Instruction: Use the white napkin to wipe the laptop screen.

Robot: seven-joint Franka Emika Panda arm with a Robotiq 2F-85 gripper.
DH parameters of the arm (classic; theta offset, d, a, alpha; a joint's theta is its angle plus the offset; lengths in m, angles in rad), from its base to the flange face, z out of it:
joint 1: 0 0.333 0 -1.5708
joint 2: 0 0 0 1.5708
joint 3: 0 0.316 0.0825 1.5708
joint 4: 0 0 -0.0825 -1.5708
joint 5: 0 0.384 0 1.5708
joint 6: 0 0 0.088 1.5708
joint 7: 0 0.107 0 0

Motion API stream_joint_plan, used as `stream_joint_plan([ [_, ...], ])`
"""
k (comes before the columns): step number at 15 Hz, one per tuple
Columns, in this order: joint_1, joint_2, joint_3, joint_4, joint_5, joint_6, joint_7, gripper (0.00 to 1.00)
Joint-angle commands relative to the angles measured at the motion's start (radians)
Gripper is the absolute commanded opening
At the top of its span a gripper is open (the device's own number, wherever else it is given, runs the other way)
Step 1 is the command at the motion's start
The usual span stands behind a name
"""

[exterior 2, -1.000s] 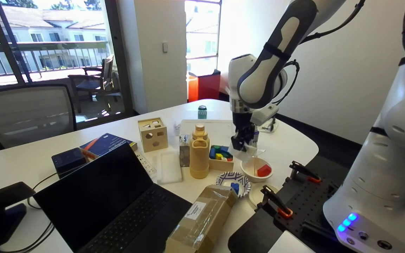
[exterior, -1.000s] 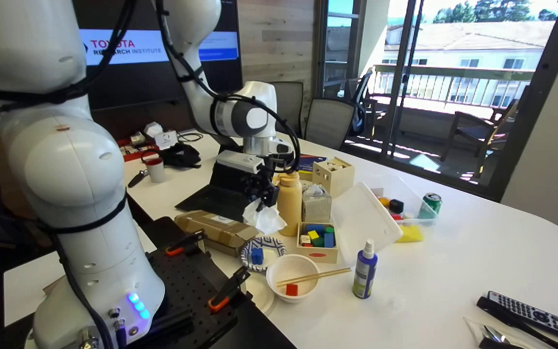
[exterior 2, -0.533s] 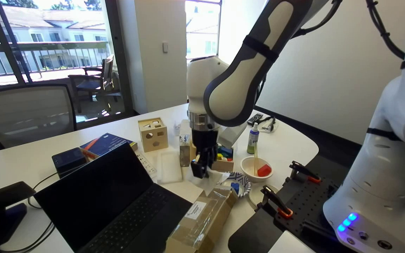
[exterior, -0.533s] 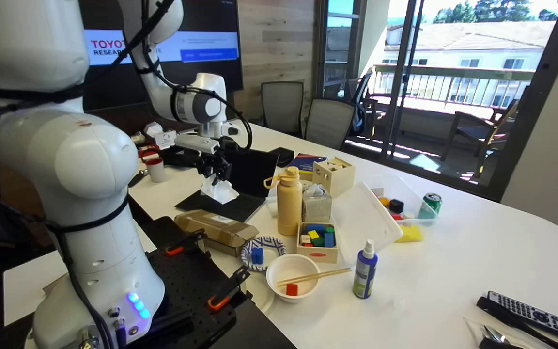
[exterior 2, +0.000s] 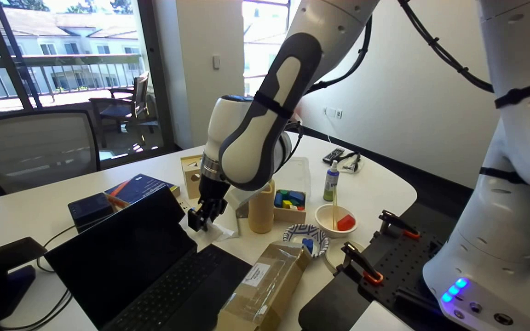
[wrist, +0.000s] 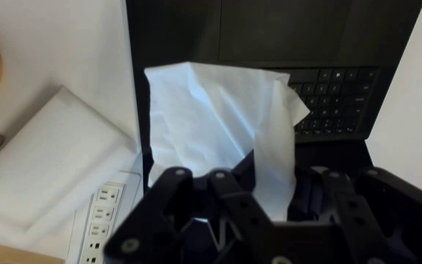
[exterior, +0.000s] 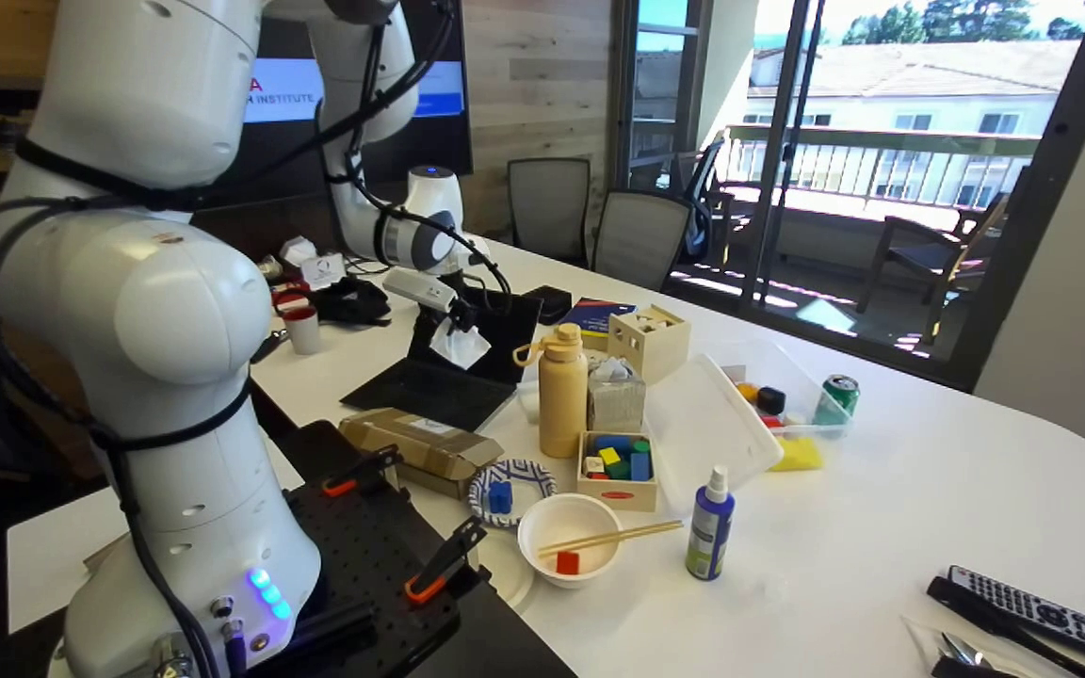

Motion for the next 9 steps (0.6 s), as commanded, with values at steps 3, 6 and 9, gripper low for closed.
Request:
stream_joint_plan([
  [3,0.000,0.047,-0.001,0.030,0.005,-0.001,-0.006,0.11],
  [6,0.031,0.048,-0.034,0.035,-0.018,0.036,-0.007,0.03],
  [9,0.107,0.048,-0.114,0.034,-0.072,0.112,-0.001,0.03],
])
